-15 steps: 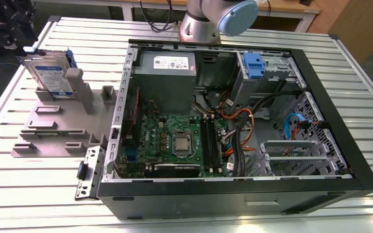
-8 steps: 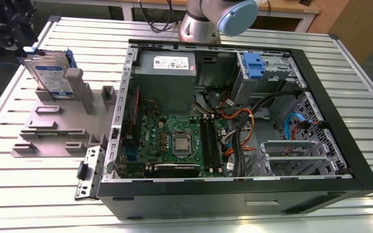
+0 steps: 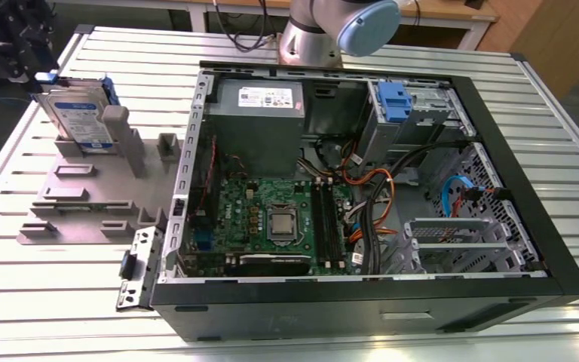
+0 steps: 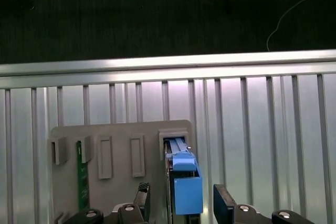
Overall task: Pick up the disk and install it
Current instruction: 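Pick up the disk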
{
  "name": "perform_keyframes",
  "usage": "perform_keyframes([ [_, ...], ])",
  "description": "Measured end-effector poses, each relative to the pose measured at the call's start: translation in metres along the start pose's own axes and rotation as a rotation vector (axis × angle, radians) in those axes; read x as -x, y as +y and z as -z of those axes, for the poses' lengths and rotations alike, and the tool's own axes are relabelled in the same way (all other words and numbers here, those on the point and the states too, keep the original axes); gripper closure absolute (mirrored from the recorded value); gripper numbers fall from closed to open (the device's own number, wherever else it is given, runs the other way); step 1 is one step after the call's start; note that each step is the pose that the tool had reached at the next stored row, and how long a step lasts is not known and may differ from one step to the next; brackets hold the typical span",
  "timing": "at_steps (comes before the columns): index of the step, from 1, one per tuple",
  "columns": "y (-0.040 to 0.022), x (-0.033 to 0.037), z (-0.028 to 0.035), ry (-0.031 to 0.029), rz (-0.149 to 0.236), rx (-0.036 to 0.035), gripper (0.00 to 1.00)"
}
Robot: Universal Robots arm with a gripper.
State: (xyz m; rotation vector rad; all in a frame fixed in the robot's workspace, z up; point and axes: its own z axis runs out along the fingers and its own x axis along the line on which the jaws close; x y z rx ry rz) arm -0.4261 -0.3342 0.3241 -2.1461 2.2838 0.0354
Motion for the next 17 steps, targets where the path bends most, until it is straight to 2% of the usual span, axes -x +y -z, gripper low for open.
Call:
perform_keyframes([
  [5, 0.0005, 0.0000, -0.0073, 0.0001, 0.012, 0.0002, 0.41],
  [10, 0.0010, 0.0002, -0.0130, 0.0006, 0.052, 0.0010, 0.41],
  [17, 0.0013, 0.0002, -0.0175, -0.0001, 0.071, 0.0006, 0.41],
])
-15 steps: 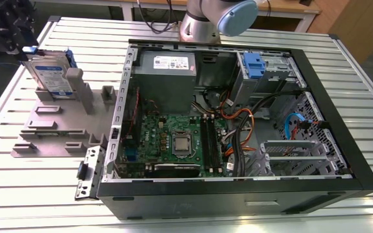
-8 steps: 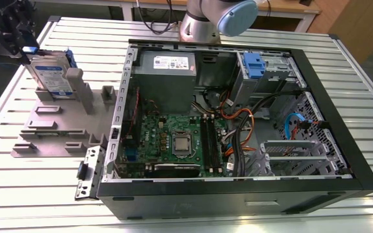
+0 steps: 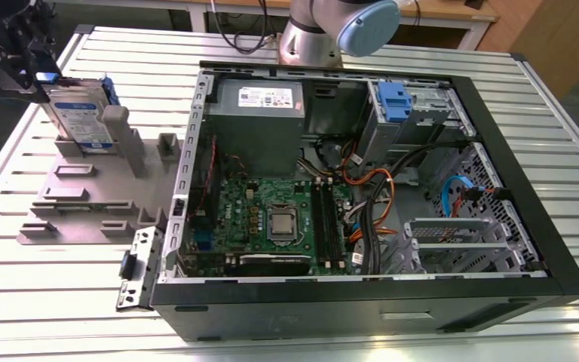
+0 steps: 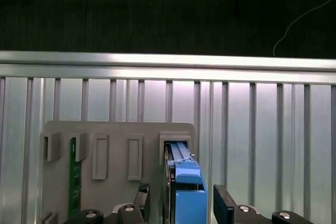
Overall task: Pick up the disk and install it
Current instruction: 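Pick up the disk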
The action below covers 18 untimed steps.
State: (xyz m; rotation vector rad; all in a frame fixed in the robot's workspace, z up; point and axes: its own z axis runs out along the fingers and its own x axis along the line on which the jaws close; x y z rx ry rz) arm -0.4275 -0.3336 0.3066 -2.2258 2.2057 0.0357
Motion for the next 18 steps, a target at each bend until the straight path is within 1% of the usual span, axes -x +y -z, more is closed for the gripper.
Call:
perform_keyframes([
  [5, 0.0000, -0.0001, -0.0006, 0.0011, 0.000, -0.0004, 0.42],
  [6, 0.0000, 0.0000, -0.0007, 0.0020, 0.000, -0.0005, 0.49],
  [10, 0.0000, 0.0002, -0.0009, 0.0029, -0.003, -0.0006, 0.49],
  [14, 0.0000, 0.0021, -0.0016, 0.0027, -0.022, -0.0014, 0.49],
  [18, 0.0001, 0.0022, -0.0033, 0.0027, -0.023, -0.0021, 0.49],
])
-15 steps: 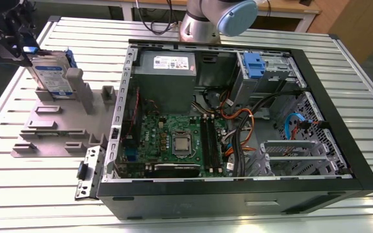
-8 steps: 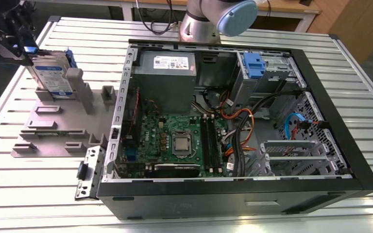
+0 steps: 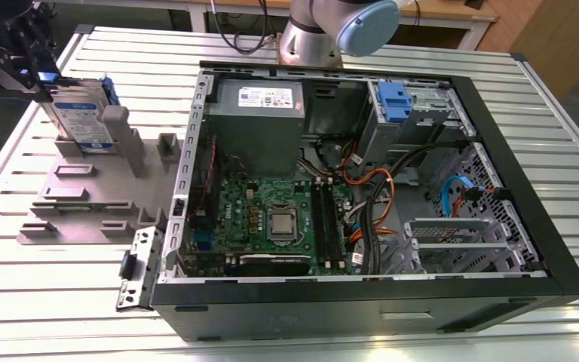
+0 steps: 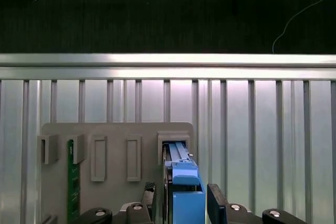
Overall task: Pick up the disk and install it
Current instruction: 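Pick up the disk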
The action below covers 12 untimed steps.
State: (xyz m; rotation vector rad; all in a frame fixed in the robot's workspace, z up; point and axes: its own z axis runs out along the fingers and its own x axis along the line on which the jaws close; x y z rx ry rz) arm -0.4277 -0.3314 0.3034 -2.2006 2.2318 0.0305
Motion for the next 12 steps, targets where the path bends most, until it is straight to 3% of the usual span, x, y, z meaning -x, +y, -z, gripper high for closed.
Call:
perform_keyframes([
  [3, 0.0000, 0.0000, -0.0014, 0.0000, 0.000, -0.0019, 0.51],
  [4, 0.0000, 0.0000, -0.0020, 0.0002, 0.000, -0.0027, 0.58],
  [12, 0.0000, -0.0001, -0.0076, 0.0034, 0.000, -0.0055, 0.58],
])
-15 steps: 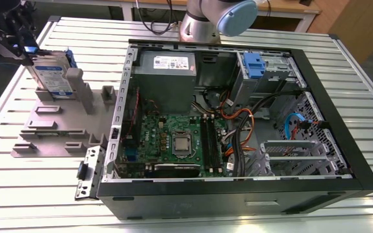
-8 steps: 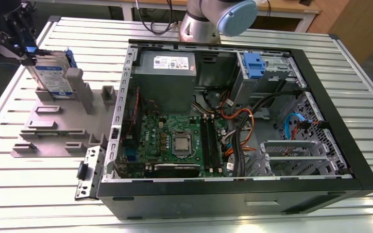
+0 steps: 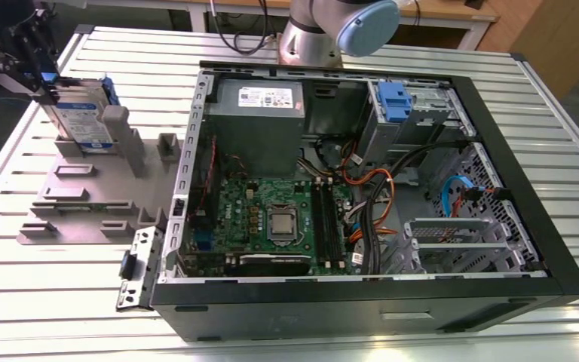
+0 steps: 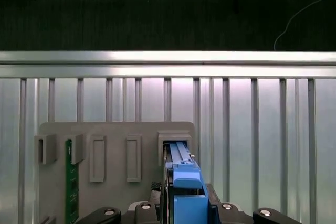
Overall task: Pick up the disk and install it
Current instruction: 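Pick up the disk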
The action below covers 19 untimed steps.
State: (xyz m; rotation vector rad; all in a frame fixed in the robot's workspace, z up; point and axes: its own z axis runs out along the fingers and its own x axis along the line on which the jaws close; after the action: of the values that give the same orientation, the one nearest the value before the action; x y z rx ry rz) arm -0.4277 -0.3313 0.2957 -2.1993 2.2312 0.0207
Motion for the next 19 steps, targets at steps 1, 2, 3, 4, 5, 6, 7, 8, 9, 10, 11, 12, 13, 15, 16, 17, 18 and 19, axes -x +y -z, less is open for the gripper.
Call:
perform_keyframes([
  [1, 0.0000, 0.0000, -0.0009, 0.0004, 0.000, -0.0006, 0.58],
  [2, 0.0000, -0.0001, -0.0016, 0.0009, 0.000, -0.0009, 0.58],
  [3, 0.0000, 0.0000, -0.0023, 0.0012, 0.000, -0.0011, 0.58],
  [4, 0.0000, -0.0001, -0.0028, 0.0017, 0.000, -0.0011, 0.58],
  [5, 0.0000, -0.0001, -0.0031, 0.0022, 0.000, -0.0010, 0.58],
  [6, 0.0000, -0.0001, -0.0032, 0.0030, 0.000, -0.0010, 0.58],
  [7, 0.0000, -0.0001, -0.0034, 0.0040, 0.000, -0.0012, 0.58],
  [8, 0.0000, -0.0001, -0.0037, 0.0052, 0.000, -0.0014, 0.58],
  [9, 0.0000, -0.0001, -0.0038, 0.0066, 0.000, -0.0015, 0.58],
  [10, 0.0000, -0.0001, -0.0039, 0.0079, 0.000, -0.0015, 0.58],
  [11, 0.0000, -0.0002, -0.0040, 0.0083, 0.000, -0.0016, 0.58],
  [12, 0.0001, -0.0005, -0.0044, 0.0084, 0.000, -0.0025, 0.58],
  [13, 0.0001, -0.0007, -0.0046, 0.0085, 0.000, -0.0032, 0.58],
  [15, 0.0001, -0.0008, -0.0046, 0.0086, 0.000, -0.0035, 0.58],
  [16, 0.0000, -0.0008, -0.0047, 0.0087, 0.000, -0.0036, 0.58],
  [17, 0.0001, -0.0008, -0.0049, 0.0087, 0.000, -0.0039, 0.58],
  [18, 0.0001, -0.0011, -0.0050, 0.0086, 0.000, -0.0044, 0.58],
  [19, 0.0002, -0.0015, -0.0051, 0.0087, 0.000, -0.0046, 0.58],
])
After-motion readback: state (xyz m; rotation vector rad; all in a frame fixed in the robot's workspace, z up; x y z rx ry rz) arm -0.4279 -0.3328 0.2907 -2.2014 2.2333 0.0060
